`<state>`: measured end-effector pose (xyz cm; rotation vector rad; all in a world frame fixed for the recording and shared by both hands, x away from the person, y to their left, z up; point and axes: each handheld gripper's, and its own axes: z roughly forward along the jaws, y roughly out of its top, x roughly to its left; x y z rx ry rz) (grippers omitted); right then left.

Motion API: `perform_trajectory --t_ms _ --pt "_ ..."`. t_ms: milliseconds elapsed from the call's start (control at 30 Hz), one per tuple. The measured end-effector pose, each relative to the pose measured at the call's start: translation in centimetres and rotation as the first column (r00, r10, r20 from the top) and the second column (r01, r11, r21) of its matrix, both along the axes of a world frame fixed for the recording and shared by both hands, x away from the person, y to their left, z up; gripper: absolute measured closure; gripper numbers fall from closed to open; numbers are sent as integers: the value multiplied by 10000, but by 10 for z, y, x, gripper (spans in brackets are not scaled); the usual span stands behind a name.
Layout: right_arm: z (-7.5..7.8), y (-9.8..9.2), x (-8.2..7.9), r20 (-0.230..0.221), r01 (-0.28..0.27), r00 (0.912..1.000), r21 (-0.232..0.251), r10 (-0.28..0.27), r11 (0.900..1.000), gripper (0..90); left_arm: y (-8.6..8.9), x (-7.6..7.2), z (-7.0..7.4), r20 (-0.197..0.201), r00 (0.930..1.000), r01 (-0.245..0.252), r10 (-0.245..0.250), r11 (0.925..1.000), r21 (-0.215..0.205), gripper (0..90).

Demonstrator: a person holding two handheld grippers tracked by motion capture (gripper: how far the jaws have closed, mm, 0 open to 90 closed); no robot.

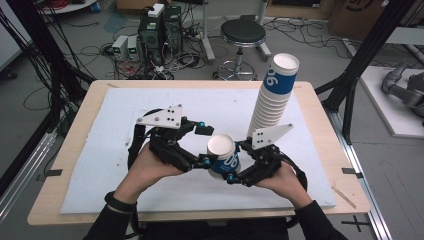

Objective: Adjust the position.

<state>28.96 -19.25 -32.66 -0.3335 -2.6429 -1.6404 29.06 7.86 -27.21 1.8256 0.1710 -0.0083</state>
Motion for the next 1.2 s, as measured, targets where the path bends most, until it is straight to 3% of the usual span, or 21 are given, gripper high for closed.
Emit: perform_trajectory --t_ms 233,500,600,867,967,1200 --pt "-3 5 -1 -54 -77 10000 -334 75 9994 211 -6 -4 4 297 9996 -2 -25 9958 918 199" --pt "-4 7 -2 -20 -115 9999 -552 114 9984 211 -12 -2 1 464 9989 -96 25 9878 1552 199" --pt "-4 8 -2 -21 -113 9999 -607 112 9981 211 -14 -2 0 463 9989 7 -82 9870 1604 199" --pt "-6 10 -2 91 -136 9999 -924 145 9956 211 -20 -1 -3 451 9988 96 -198 9764 2157 226" --pt "-5 9 -2 80 -157 9998 -899 165 9958 212 -20 0 -3 482 9987 73 -182 9760 2177 283" --pt "-5 9 -2 74 -169 9998 -890 176 9959 212 -20 0 -3 436 9989 90 -187 9769 2135 289"
